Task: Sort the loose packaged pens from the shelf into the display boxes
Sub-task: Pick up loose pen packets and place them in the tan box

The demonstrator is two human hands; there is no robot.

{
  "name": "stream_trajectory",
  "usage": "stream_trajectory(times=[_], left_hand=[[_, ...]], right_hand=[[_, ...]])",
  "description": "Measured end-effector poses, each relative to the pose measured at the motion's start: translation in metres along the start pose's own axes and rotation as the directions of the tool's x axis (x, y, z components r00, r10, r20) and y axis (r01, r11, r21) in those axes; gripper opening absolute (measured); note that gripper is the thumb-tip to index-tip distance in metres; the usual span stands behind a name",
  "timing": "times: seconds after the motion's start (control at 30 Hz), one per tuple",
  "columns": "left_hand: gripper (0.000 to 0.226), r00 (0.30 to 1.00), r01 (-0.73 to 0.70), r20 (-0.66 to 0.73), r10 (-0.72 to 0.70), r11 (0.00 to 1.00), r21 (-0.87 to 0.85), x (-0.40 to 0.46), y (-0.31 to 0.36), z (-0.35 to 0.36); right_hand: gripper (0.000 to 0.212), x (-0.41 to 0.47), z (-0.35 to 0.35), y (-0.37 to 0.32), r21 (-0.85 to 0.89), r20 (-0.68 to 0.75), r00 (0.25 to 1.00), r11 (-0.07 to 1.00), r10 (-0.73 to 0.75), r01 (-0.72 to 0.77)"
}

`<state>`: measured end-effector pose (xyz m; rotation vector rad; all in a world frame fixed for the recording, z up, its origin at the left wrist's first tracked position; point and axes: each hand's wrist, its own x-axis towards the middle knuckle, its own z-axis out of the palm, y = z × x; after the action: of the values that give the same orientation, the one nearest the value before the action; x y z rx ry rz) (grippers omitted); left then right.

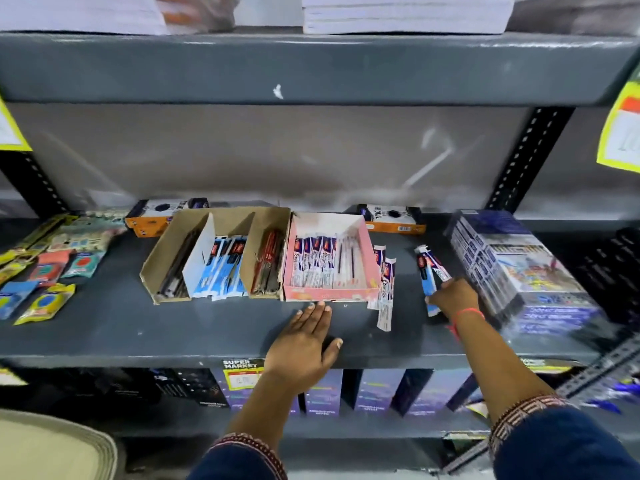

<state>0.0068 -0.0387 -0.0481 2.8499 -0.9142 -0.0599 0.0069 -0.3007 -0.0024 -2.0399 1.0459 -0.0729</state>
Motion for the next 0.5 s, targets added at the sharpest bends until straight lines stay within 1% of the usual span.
stream_trajectory(times=[0.03, 0.07, 0.13, 0.2, 0.27, 0.33, 0.37, 0.43, 0.5], left_hand=[[0.061, 1.000, 0.001, 0.002, -0.001, 1.000, 0.004, 0.000, 0.000, -0.001], [0.061, 1.000, 0.001, 0.010, -0.001, 1.000, 0.008, -0.001, 0.000, -0.001], [0.062, 1.000, -0.003, 0.001, 0.003, 1.000, 0.019, -0.001, 0.000, -0.001], [0.069, 1.000, -0.015, -0.020, 0.015, 0.999, 0.040, -0.001, 0.000, 0.001], [0.091, 0.999, -0.023, -0.032, 0.025, 0.999, 0.038, 0.001, -0.001, 0.003], [0.110, 1.000, -0.022, -0.014, 0.022, 0.999, 0.025, 0.002, -0.003, 0.005], [0.114, 1.000, -0.019, -0.013, 0.020, 1.000, 0.022, 0.002, -0.003, 0.006], [0.103, 1.000, -0.016, -0.025, 0.016, 1.000, 0.007, 0.002, -0.003, 0.006], [0.095, 0.999, -0.021, -0.041, 0.021, 1.000, -0.005, 0.002, -0.003, 0.005]], right_hand=[[0.010, 0.001, -0.001, 0.000, 0.089, 0.029, 1.000, 0.996, 0.000, -0.003], [0.012, -0.002, -0.001, 0.002, 0.223, 0.069, 0.998, 0.975, 0.008, -0.023], [0.023, -0.011, 0.001, 0.006, 0.496, 0.167, 0.986, 0.863, 0.015, -0.097], [0.027, -0.027, 0.007, 0.009, 0.636, 0.258, 0.965, 0.760, -0.047, -0.133], [0.028, -0.046, 0.010, 0.009, 0.702, 0.338, 0.930, 0.697, -0.145, -0.146], [0.032, -0.060, 0.012, 0.011, 0.729, 0.392, 0.892, 0.668, -0.225, -0.152], [0.036, -0.066, 0.013, 0.012, 0.740, 0.412, 0.874, 0.655, -0.258, -0.156], [0.040, -0.075, 0.018, 0.014, 0.763, 0.432, 0.848, 0.626, -0.307, -0.162], [0.035, -0.083, 0.023, 0.013, 0.785, 0.424, 0.841, 0.600, -0.336, -0.156]])
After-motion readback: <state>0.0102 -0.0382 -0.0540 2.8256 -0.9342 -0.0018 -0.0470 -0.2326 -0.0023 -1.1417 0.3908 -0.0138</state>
